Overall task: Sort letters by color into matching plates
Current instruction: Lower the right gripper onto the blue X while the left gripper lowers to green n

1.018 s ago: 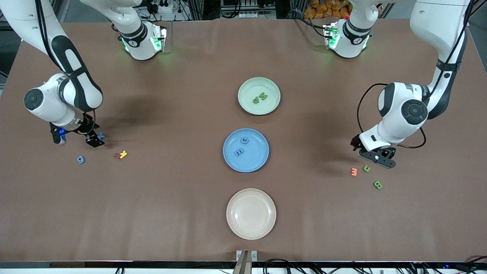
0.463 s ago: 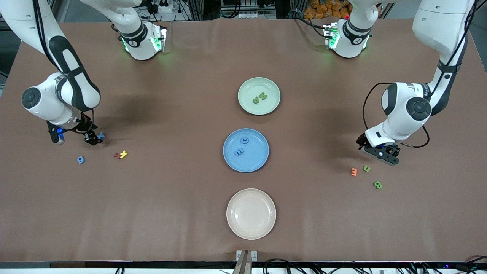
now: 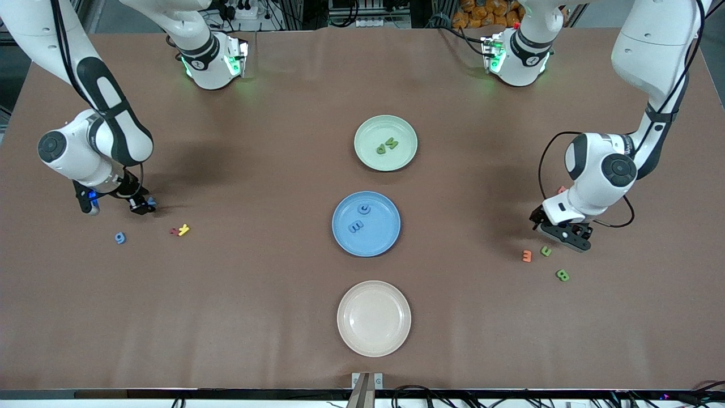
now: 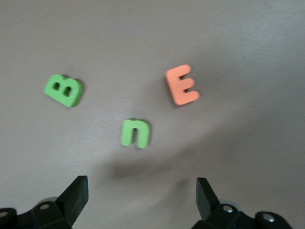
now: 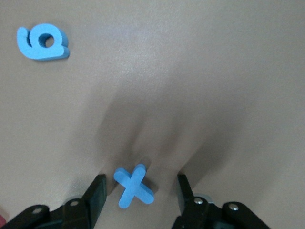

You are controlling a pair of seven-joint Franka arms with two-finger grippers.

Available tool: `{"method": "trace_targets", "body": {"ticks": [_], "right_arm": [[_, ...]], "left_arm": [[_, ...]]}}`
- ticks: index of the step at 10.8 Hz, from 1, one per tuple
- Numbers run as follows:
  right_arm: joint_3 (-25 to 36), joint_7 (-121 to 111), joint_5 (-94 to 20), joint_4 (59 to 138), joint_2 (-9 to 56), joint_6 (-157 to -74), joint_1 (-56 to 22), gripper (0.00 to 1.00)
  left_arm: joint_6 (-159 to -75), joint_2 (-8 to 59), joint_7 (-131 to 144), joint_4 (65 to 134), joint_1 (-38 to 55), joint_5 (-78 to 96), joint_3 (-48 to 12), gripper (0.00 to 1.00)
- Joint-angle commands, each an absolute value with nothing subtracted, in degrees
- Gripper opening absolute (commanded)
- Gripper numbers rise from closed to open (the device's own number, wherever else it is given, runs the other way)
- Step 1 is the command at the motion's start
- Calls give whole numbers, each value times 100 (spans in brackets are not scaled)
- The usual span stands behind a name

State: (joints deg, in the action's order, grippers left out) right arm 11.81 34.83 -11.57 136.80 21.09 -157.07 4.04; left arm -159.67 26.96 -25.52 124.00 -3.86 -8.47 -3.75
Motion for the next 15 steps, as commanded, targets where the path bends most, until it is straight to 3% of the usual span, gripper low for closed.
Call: {"method": "trace_targets", "body": {"ticks": [1,4,7,9,12,15], "right_arm": [[1029,3349,-1266,13755,2083,-15820,475,33],[1011,2998,-1266,13755,2083,-15820,475,0],[845,1774,-1213,13641,1961,-15654,448,0],[537,612,-899,12977,1951,-14789,405,0],[142,352,244,11684,2021,-13100,273,0],[-508,-736,273,11207,2065,-12832,27,2]], "left_arm": [[-15996,2873,-2812,12130,-501,-800,-422,100],[-15996,3093,-2812,11927,-501,-546,-448,100],[-15996,3260,-2830,11743,-501,-431,-448,100],[-15987,3270,-2821,11716,-501,-387,-448,100],[-15952,3313,-2821,11611,-501,-291,-466,93],[-15935,3340,-2821,11602,-475,-18,-510,82]]}}
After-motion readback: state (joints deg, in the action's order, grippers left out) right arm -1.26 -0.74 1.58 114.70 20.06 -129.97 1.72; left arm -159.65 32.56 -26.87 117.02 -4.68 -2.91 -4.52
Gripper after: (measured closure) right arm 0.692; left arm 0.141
